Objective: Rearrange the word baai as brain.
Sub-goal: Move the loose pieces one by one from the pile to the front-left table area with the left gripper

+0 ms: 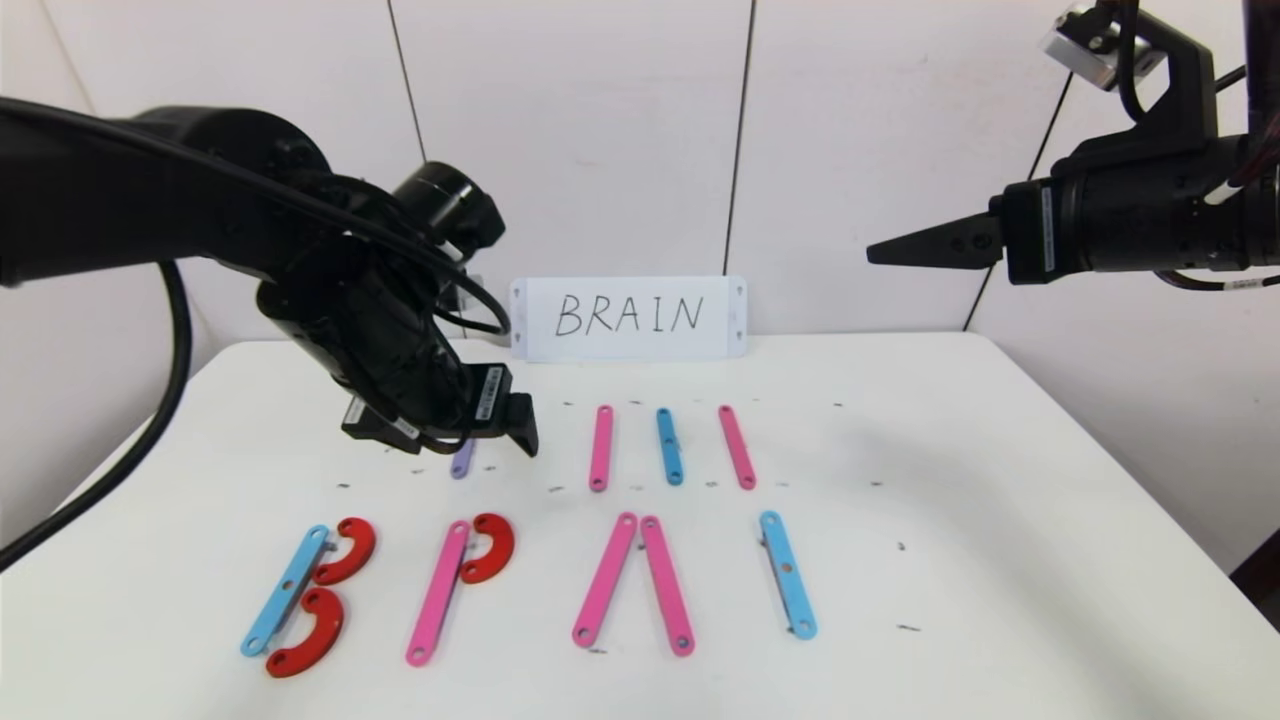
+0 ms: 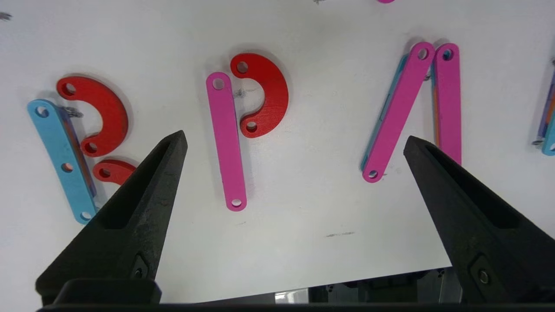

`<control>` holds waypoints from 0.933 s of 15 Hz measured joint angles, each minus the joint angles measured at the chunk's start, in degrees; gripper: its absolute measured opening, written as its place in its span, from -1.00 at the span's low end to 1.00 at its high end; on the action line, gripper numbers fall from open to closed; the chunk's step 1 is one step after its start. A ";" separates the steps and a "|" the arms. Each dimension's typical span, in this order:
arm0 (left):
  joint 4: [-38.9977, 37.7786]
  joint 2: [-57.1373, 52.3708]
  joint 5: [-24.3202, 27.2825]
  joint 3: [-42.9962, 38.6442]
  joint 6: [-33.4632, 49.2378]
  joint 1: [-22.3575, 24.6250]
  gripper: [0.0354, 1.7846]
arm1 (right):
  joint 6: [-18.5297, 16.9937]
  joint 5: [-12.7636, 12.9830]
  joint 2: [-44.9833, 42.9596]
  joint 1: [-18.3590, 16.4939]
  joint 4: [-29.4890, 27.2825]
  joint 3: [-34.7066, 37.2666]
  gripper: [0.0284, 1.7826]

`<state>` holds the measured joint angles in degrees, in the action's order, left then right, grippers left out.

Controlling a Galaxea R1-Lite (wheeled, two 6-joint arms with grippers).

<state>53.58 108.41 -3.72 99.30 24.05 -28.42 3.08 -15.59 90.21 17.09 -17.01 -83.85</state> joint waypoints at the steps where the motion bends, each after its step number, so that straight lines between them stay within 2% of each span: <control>1: 0.28 -1.44 -1.13 0.78 -0.82 -0.13 0.96 | -0.02 -0.02 0.00 0.02 0.00 0.00 0.95; 7: -1.10 -6.01 -5.64 1.57 -5.14 0.11 0.96 | -0.04 -0.02 0.09 0.10 -0.02 0.00 0.95; 14: -9.46 -2.77 -5.62 1.44 -6.72 6.97 0.96 | -0.04 -0.02 0.09 0.10 0.04 0.00 0.95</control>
<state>44.12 105.64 -9.34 100.74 17.34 -21.44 3.05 -15.62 90.30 17.19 -16.97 -83.85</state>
